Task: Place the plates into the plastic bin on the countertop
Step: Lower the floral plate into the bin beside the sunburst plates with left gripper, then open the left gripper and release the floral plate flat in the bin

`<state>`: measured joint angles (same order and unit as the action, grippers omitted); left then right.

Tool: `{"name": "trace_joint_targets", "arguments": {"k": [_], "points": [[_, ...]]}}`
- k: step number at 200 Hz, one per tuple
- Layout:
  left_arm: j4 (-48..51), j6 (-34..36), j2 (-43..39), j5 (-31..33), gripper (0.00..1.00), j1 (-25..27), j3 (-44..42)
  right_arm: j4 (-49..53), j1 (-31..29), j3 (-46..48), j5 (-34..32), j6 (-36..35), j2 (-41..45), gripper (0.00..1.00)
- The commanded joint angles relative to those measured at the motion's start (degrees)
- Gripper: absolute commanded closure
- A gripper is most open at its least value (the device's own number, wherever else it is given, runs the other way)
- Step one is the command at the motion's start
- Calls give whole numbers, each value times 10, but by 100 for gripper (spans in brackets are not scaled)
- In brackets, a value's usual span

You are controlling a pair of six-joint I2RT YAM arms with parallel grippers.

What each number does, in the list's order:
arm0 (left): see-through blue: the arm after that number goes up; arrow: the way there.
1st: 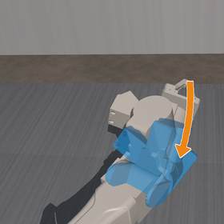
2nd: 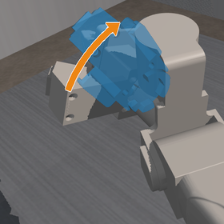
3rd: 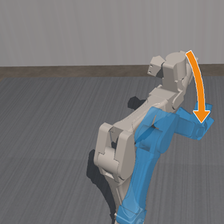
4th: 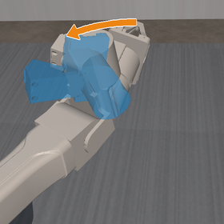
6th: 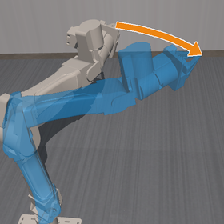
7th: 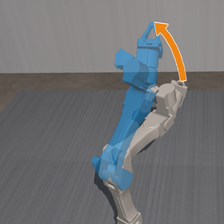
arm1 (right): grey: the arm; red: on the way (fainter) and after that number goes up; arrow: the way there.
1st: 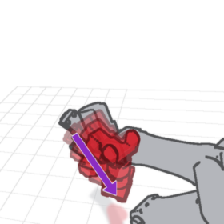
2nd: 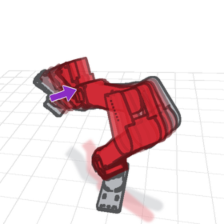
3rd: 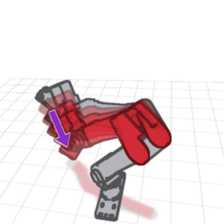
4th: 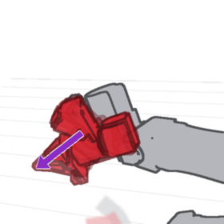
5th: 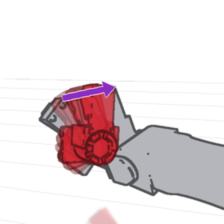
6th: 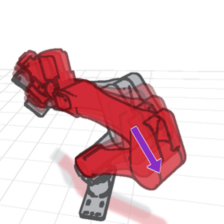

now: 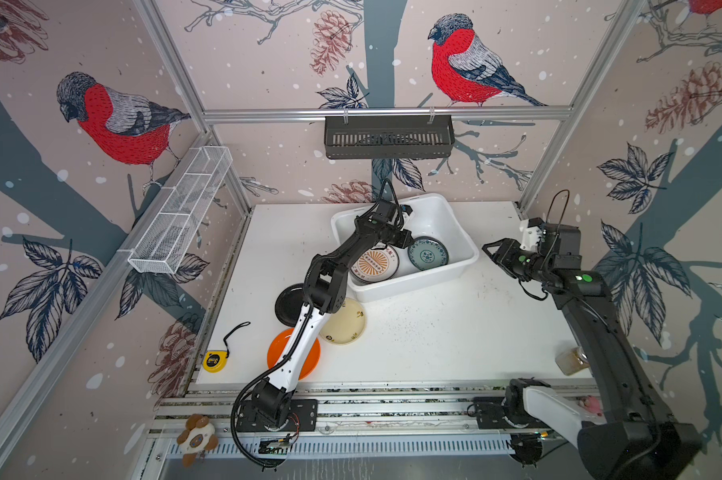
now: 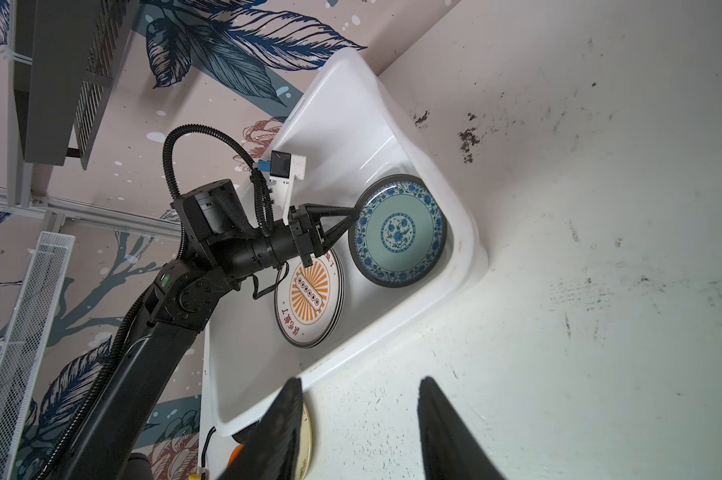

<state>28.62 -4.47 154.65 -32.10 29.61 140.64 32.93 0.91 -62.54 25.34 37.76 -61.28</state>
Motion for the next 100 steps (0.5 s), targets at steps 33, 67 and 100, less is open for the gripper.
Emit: {"name": "trace_joint_targets", "arguments": {"k": [33, 67, 100], "points": [[-3, 7, 2, -7, 81, 2, 4, -18, 1, 1, 3, 6, 1, 53], [0, 14, -4, -3, 80, 1, 5, -21, 1, 1, 4, 8, 1, 53], [9, 33, -31, 5, 78, -3, 15, -30, 1, 0, 5, 8, -1, 53]]}}
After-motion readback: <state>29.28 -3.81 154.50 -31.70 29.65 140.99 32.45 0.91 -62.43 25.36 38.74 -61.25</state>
